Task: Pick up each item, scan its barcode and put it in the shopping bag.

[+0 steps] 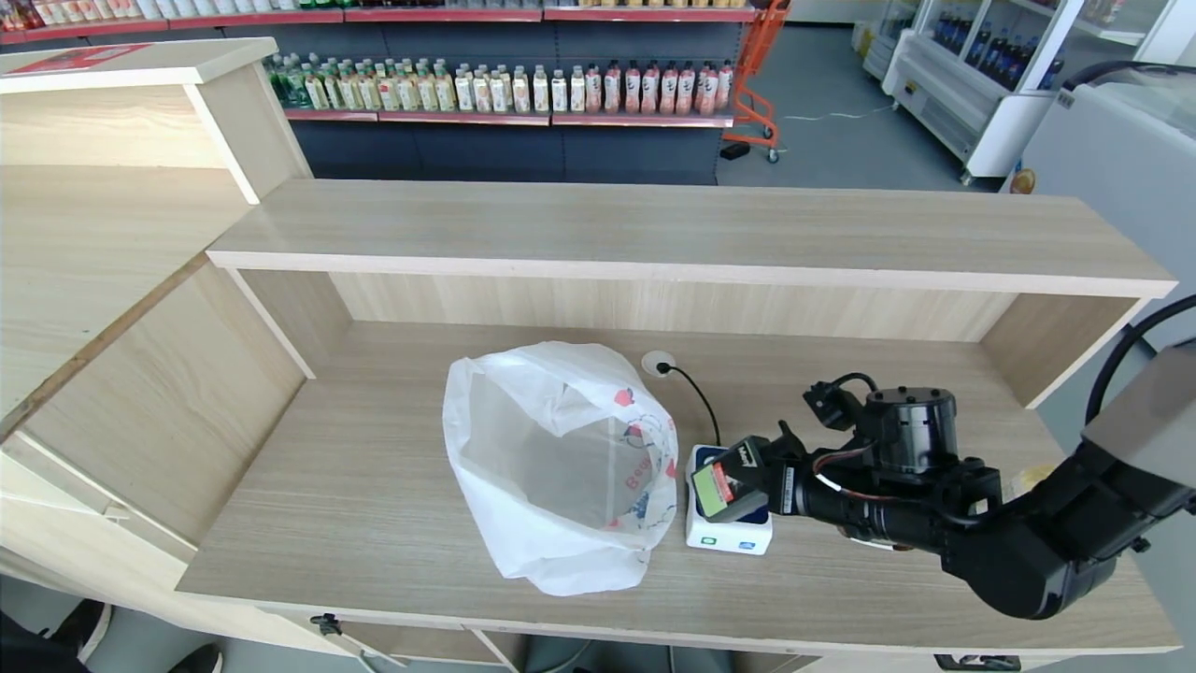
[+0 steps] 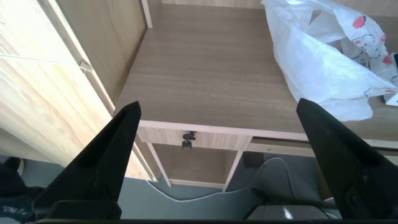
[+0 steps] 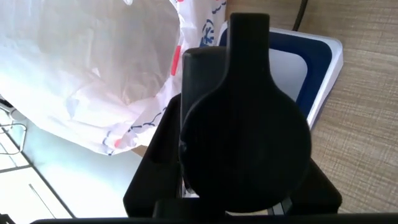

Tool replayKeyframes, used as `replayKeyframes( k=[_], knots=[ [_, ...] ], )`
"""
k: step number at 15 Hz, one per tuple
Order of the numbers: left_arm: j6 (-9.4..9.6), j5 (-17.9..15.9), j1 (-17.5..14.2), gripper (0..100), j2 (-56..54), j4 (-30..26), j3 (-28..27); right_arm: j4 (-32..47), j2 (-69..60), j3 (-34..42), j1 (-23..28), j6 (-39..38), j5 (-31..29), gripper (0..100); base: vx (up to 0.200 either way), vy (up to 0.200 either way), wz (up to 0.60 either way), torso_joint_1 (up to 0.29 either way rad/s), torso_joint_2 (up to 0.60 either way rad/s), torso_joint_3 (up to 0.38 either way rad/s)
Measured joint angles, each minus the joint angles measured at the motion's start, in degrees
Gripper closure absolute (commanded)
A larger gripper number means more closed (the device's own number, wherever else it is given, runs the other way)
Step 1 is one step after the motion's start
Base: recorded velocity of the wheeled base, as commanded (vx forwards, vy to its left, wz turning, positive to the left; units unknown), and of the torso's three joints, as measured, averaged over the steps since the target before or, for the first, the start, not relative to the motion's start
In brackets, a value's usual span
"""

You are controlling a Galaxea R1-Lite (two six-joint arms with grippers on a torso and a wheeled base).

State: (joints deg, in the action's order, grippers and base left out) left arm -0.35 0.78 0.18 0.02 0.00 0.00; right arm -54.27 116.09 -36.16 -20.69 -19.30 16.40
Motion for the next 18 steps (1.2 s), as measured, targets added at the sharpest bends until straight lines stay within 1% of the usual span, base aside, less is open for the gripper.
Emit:
replayKeyframes(
  k=[4, 7, 8, 10, 12, 16, 18],
  knots=[
    [-0.07, 0.0, 0.0, 0, 0.0, 0.0, 0.0, 0.6, -2.7, 0.1, -0.4, -2.4, -0.1, 100, 0.0, 0.0, 0.0, 0.0, 0.0, 0.0],
    [-0.3, 0.0, 0.0, 0, 0.0, 0.0, 0.0, 2.4, -10.3, 1.1, -1.5, -2.9, -0.1, 100, 0.0, 0.2, 0.0, -0.009, 0.0, 0.001],
    [-0.33, 0.0, -0.1, 0, 0.0, 0.0, 0.0, 4.2, -13.3, 1.3, -1.7, -2.9, -0.1, 100, 0.0, 0.2, 0.0, 0.012, 0.0, 0.007],
    [-0.29, 0.0, 0.0, 0, 0.0, 0.0, 0.0, 10.9, -18.5, 2.1, -2.4, -2.8, -0.1, 100, 0.0, 0.2, 0.0, 0.022, 0.01, -0.002],
    [-0.13, 0.0, 0.0, 0, 0.0, 0.0, 0.0, 11.3, -21.2, 2.2, -2.5, -2.6, 0.0, 100, 0.0, 0.2, 0.0, -0.015, 0.0, 0.012],
    [-0.13, 0.0, 0.0, 0, 0.0, 0.0, 0.0, 11.0, -21.1, 2.0, -2.7, 1.9, 0.0, 100, 0.0, 0.0, 0.0, 0.0, 0.0, 0.0],
    [-0.13, 0.0, 0.0, 0, 0.0, 0.0, 0.0, 10.9, -18.9, 1.9, -2.4, 5.6, -0.4, 100, 0.0, 0.0, 0.0, 0.0, 0.0, 0.0]
  ],
)
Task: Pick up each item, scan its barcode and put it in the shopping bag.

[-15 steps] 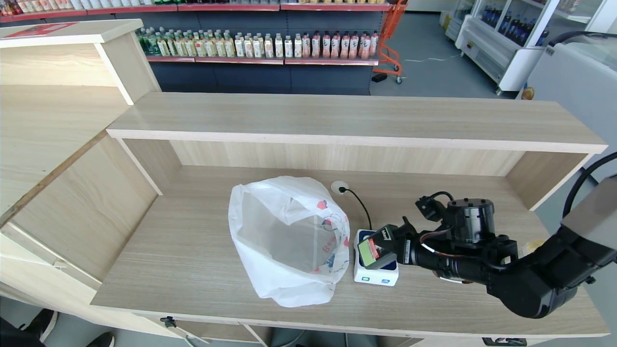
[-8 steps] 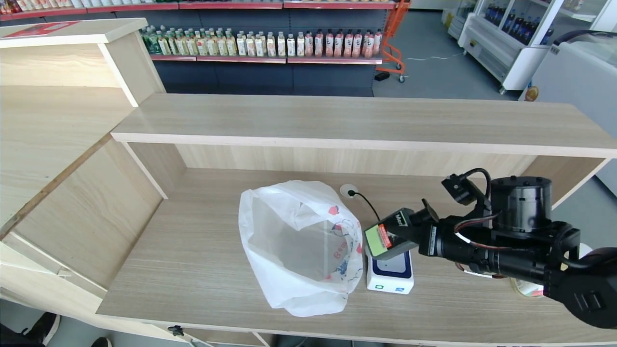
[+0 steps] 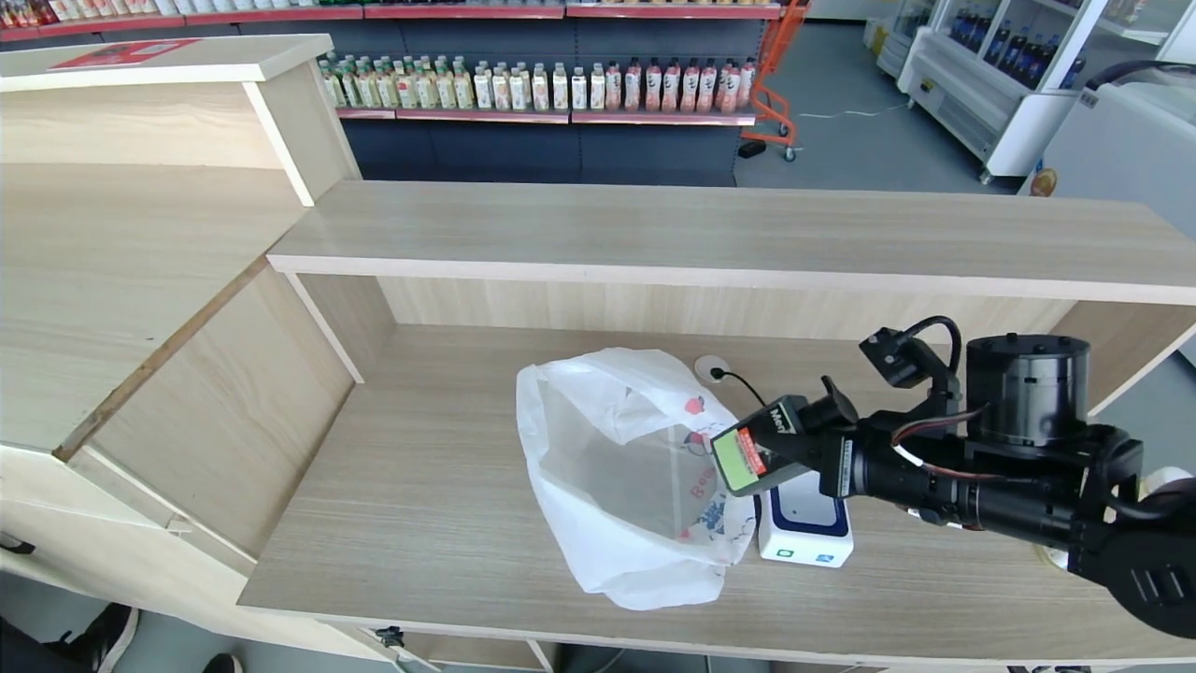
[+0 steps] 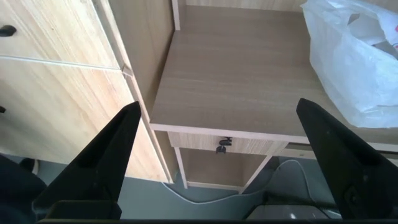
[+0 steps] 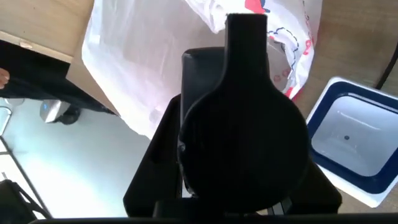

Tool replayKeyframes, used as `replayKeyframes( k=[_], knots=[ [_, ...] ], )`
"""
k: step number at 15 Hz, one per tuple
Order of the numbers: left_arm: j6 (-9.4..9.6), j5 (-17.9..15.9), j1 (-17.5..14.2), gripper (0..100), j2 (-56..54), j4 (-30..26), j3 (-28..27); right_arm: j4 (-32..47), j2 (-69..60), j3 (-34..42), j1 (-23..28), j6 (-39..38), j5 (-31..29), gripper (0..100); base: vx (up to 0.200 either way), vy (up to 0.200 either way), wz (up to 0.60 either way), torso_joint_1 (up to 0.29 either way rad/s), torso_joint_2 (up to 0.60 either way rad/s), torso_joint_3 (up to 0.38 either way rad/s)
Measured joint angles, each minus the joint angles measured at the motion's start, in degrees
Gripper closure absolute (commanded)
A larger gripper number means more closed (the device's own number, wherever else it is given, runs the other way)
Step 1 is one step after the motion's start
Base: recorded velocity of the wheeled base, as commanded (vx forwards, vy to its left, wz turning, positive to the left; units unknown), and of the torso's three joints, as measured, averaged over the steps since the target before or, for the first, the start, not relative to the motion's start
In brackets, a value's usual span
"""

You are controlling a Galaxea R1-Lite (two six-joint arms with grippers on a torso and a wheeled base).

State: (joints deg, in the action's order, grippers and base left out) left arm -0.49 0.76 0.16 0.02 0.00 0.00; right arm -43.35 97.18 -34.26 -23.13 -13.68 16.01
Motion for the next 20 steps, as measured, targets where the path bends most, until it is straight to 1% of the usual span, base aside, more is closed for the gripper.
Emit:
replayKeyframes(
  k=[5, 6, 9, 11, 15, 16, 18, 20],
  knots=[
    [0.0, 0.0, 0.0, 0, 0.0, 0.0, 0.0, -1.1, 8.3, -2.2, -0.2, 10.9, -0.2, 100, 0.0, 0.0, 0.0, 0.0, 0.0, 0.0],
    [-0.02, 0.0, 0.0, 0, 0.0, 0.0, 0.0, -2.5, 10.3, -3.0, -0.5, 12.1, -0.5, 100, 0.0, 0.0, 0.0, 0.0, 0.0, 0.0],
    [-0.02, 0.0, 0.0, 0, 0.0, 0.0, 0.0, -7.3, 16.5, -4.1, -1.3, 17.3, -3.9, 100, 0.0, 0.0, 0.0, 0.0, 0.0, 0.0],
    [-0.02, 0.0, 0.0, 0, 0.0, 0.0, 0.0, -9.7, 20.3, -5.2, -1.7, 20.5, -4.1, 100, 0.0, 0.0, 0.0, 0.0, 0.0, 0.0],
    [-0.02, 0.0, 0.0, 0, 0.0, 0.0, 0.0, -10.9, 27.1, -12.2, -3.1, 22.5, -4.3, 100, 0.0, 0.0, 0.0, 0.0, 0.0, 0.0],
    [-0.02, 0.0, 0.0, 0, 0.0, 0.0, 0.0, -10.8, 28.2, -13.5, -3.4, 22.5, -4.4, 0, 0.0, 0.0, 0.0, 0.0, 0.0, 0.0],
    [0.0, 0.0, 0.0, 0, 0.0, 0.0, 0.0, -10.9, 30.2, -16.7, -4.4, 22.2, -4.4, 0, 0.0, 0.0, 0.0, 0.0, 0.0, 0.0],
    [-0.02, 0.0, 0.0, 0, 0.0, 0.0, 0.0, -11.1, 31.0, -17.8, -5.2, 19.5, -4.4, 0, 0.0, 0.0, 0.0, 0.0, 0.0, 0.0]
  ],
)
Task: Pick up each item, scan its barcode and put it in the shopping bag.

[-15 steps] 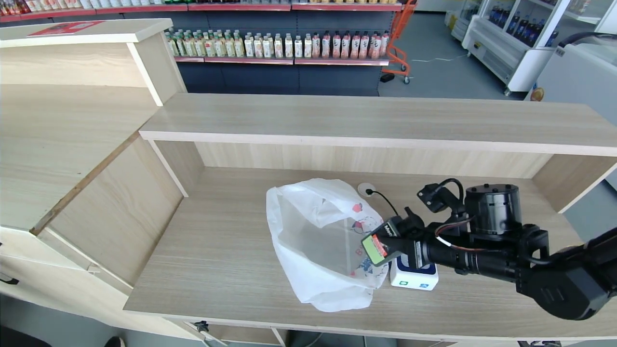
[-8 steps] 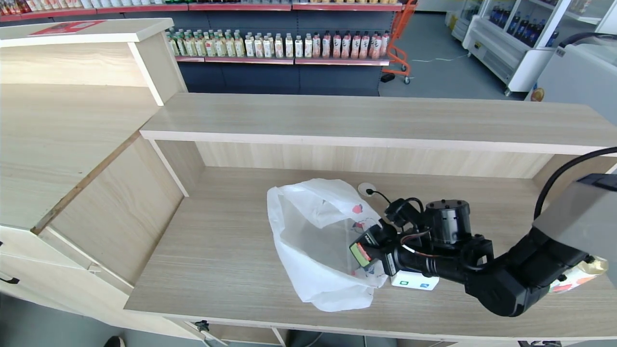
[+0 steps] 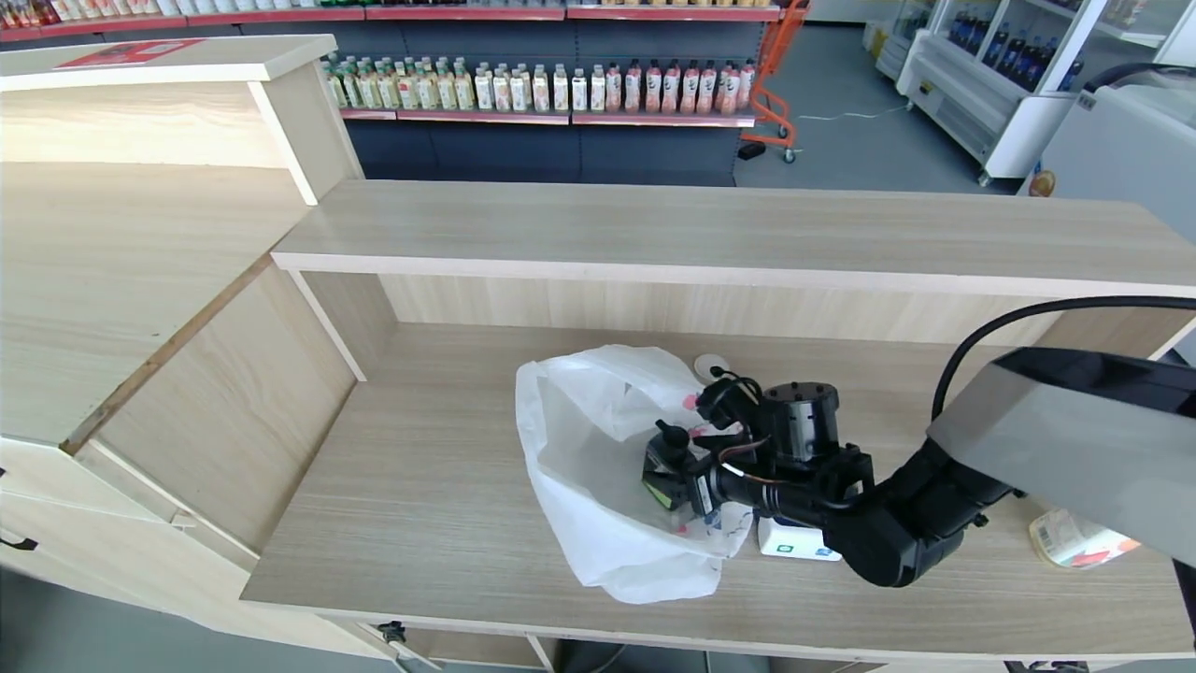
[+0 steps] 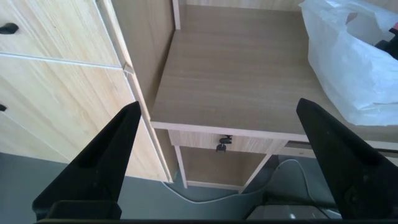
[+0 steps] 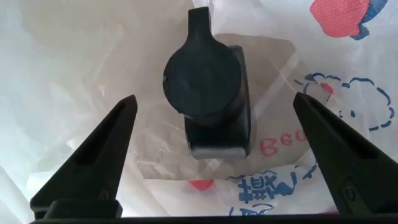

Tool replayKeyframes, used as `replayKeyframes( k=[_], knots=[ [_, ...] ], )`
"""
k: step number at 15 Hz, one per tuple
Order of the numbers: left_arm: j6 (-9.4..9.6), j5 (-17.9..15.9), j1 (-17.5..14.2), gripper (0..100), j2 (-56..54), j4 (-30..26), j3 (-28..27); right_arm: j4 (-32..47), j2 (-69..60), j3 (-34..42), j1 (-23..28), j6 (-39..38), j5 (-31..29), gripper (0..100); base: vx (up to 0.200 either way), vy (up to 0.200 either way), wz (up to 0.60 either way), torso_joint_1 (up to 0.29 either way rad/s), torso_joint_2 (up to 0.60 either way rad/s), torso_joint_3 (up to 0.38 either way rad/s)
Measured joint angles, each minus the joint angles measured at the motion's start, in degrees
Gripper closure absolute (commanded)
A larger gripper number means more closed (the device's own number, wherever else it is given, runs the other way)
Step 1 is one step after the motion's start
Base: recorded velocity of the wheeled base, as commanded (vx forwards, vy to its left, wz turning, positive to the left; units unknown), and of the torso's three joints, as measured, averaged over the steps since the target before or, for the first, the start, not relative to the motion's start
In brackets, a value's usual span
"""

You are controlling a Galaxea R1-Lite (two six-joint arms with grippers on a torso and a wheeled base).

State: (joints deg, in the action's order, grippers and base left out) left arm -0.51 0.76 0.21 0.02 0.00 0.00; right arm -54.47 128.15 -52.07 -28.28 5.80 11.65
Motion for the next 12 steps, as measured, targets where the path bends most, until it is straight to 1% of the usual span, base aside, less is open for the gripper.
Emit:
replayKeyframes(
  k=[1, 4, 6, 10, 12],
  knots=[
    [0.02, 0.0, 0.0, 0, 0.0, 0.0, 0.0, 0.1, -0.2, -0.1, -0.2, -2.5, 0.0, 0, 0.0, 0.0, 0.0, 0.0, 0.0, 0.0],
    [0.0, 0.0, 0.0, 0, 0.0, 0.0, 0.0, 0.7, -4.7, 0.4, -0.7, -15.4, 0.0, 0, 0.0, 0.0, 0.0, 0.0, 0.0, 0.0],
    [0.0, 0.0, 0.0, 0, 0.0, 0.0, 0.0, 2.3, -10.3, 2.4, 0.1, -20.6, 0.1, 0, 0.0, 0.0, 0.0, 0.0, 0.0, 0.0],
    [0.0, 0.0, 0.0, 0, 0.0, 0.0, 0.0, 9.9, -26.9, 11.4, 4.0, -22.7, 0.2, 0, 0.0, 0.0, 0.0, 0.0, 0.0, 0.0],
    [0.0, 0.0, 0.0, 0, 0.0, 0.0, 0.0, 18.0, -38.8, 16.0, 6.7, -22.0, -0.2, 0, 0.0, 0.0, 0.0, 0.0, 0.0, 0.0]
  ],
)
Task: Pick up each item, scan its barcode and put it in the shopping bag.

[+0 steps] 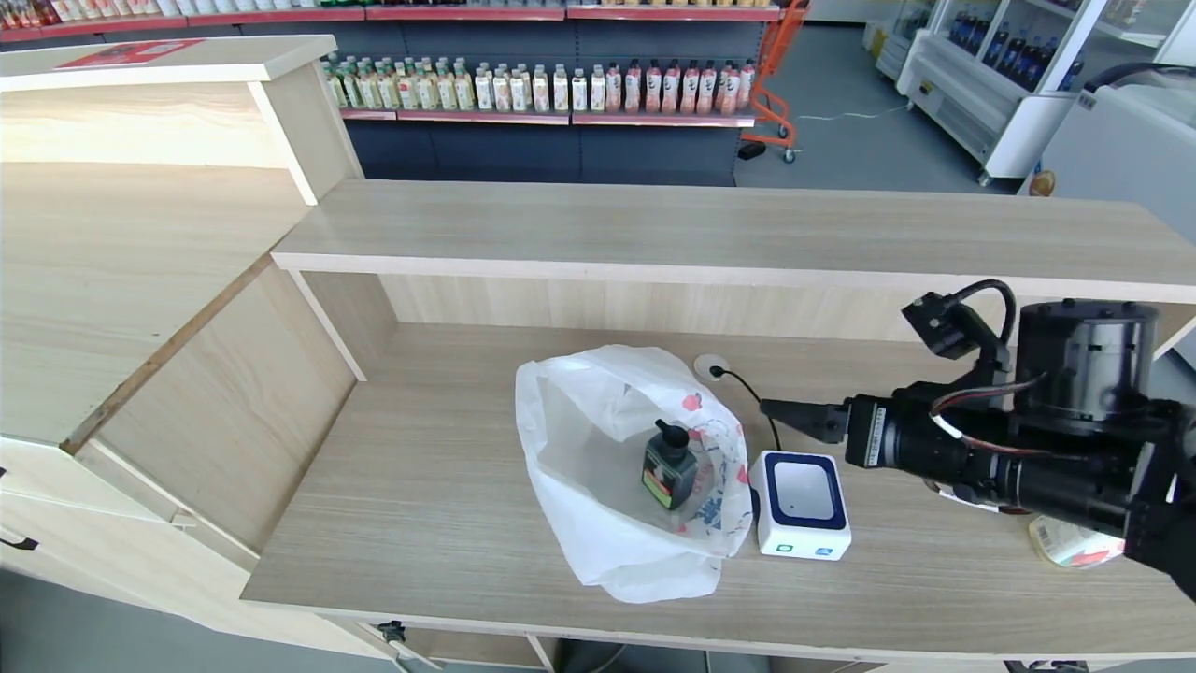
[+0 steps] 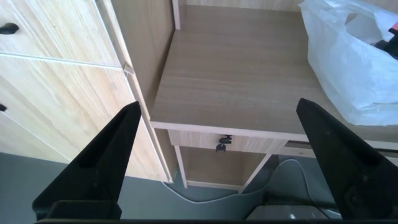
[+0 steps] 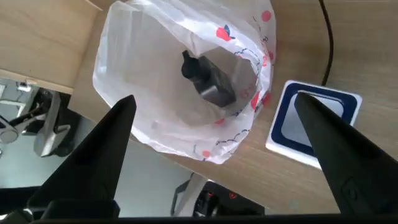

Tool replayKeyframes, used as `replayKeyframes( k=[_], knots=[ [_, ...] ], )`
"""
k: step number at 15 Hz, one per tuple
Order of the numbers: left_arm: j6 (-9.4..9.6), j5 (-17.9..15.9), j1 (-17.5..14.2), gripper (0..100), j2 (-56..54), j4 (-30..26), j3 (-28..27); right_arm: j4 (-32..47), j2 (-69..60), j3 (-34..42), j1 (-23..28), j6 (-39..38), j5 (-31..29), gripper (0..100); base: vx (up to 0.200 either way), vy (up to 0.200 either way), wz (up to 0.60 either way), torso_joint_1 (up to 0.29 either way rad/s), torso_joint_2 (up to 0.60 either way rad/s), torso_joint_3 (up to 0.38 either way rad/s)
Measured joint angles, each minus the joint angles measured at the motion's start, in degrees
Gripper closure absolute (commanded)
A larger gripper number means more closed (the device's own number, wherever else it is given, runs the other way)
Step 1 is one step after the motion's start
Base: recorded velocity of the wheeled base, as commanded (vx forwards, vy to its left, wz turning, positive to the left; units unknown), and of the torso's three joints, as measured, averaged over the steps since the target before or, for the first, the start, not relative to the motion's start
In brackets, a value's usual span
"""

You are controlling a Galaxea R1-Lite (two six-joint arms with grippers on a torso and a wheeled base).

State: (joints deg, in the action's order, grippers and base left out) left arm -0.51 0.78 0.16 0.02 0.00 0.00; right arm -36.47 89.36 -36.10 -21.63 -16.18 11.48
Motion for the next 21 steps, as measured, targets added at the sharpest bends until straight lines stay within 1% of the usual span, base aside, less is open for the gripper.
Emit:
replayKeyframes(
  k=[2, 3, 6, 7, 10, 12, 13, 14, 19, 21],
  knots=[
    [0.0, 0.0, 0.0, 0, 0.0, 0.0, 0.0, 8.4, -12.9, 4.8, 3.2, 2.4, -2.7, 0, 0.0, 0.0, 0.0, 0.0, 0.0, 0.0],
    [0.0, 0.0, 0.0, 0, 0.0, 0.0, 0.0, 10.7, -19.3, 8.3, 5.4, 3.7, -3.9, 0, 0.0, 0.0, 0.0, 0.0, 0.0, 0.0],
    [0.02, 0.0, 0.0, 0, 0.0, 0.0, 0.0, 14.8, -40.3, 22.2, 12.1, 8.4, -6.1, 0, 0.0, 0.0, 0.0, 0.0, 0.0, 0.0],
    [0.0, 0.0, 0.0, 0, 0.0, 0.0, 0.0, 18.0, -47.3, 25.9, 14.1, 9.4, -6.9, 0, 0.0, 0.0, 0.0, 0.0, 0.0, 0.0],
    [0.0, 0.0, 0.0, 0, 0.0, 0.0, 0.0, 26.8, -68.9, 32.1, 18.4, 12.1, -8.9, 0, 0.0, 0.0, 0.0, 0.0, 0.0, 0.0],
    [0.0, 0.0, 0.0, 0, 0.0, 0.0, 0.0, 32.0, -79.7, 34.5, 20.2, 15.4, -9.8, 0, 0.0, 0.0, 0.0, 0.0, 0.0, 0.0],
    [0.0, 0.0, 0.0, 0, 0.0, 0.0, 0.0, 34.0, -82.9, 35.2, 20.7, 16.2, -12.7, 0, 0.0, 0.0, 0.0, 0.0, 0.0, 0.0],
    [0.0, 0.0, 0.0, 0, 0.0, 0.0, 0.0, 35.4, -85.3, 35.7, 21.1, 15.9, -13.6, 0, 0.0, 0.0, 0.0, 0.0, 0.0, 0.0],
    [-0.02, 0.0, 0.0, 0, 0.0, 0.0, 0.0, 35.8, -89.2, 36.1, 21.4, 13.9, -13.9, 0, 0.0, 0.0, 0.0, 0.0, 0.0, 0.0],
    [0.33, 0.0, 0.0, 0, 0.0, 0.0, 0.0, 35.8, -89.5, 36.1, 21.4, 13.9, -13.9, 0, 0.0, -0.2, 0.0, -0.005, 0.0, 0.005]
  ],
)
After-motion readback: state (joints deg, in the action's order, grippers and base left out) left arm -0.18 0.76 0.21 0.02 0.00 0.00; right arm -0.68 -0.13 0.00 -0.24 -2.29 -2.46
